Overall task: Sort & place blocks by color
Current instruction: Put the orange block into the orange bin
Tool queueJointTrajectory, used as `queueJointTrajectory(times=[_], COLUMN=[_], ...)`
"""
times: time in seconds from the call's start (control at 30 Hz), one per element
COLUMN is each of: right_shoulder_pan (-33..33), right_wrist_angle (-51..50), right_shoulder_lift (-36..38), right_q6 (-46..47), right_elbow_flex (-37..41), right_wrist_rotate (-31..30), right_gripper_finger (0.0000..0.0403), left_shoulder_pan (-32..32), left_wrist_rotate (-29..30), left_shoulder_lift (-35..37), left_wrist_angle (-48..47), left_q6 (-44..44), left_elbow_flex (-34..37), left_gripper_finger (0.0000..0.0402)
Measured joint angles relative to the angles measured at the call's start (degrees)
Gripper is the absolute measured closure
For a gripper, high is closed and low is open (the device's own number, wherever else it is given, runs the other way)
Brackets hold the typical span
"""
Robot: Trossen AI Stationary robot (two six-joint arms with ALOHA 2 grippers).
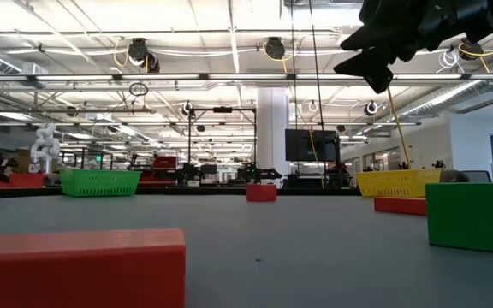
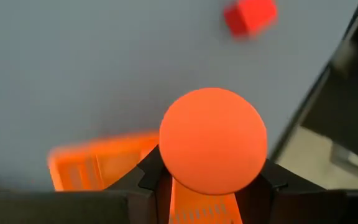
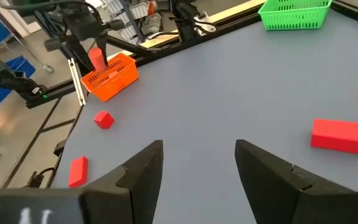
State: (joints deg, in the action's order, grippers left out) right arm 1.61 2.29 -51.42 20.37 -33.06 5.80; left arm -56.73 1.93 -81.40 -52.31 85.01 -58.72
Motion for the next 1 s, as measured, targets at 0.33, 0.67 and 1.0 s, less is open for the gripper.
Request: queueJointTrajectory(times=[0.33,0.67,1.0], right_shoulder_pan=[0.0,0.0,0.0], right_wrist_angle=[0.1,0.1,0.3], right_shoulder_lift=[0.0,0.0,-0.9], right_q6=[0.0,0.0,-0.5], right_elbow_flex=[0.0,0.0,-0.1], right_wrist_rotate=[0.0,0.0,-0.2], right_gripper_finger=[0.0206,0.0206,0.0206], left_shoulder_pan=[-6.0,-5.3,0.0], left_wrist_rotate=[-6.5,-6.4,-5.2], left_shoulder_lift=[0.0,0.0,0.0], left_wrist_angle=[3.3,2.4,-3.9], left_q6=[10.5,11.3,2.7], left_elbow_flex=[0.0,0.0,0.0], left_gripper_finger=[0.0244,0.0018,0.0034])
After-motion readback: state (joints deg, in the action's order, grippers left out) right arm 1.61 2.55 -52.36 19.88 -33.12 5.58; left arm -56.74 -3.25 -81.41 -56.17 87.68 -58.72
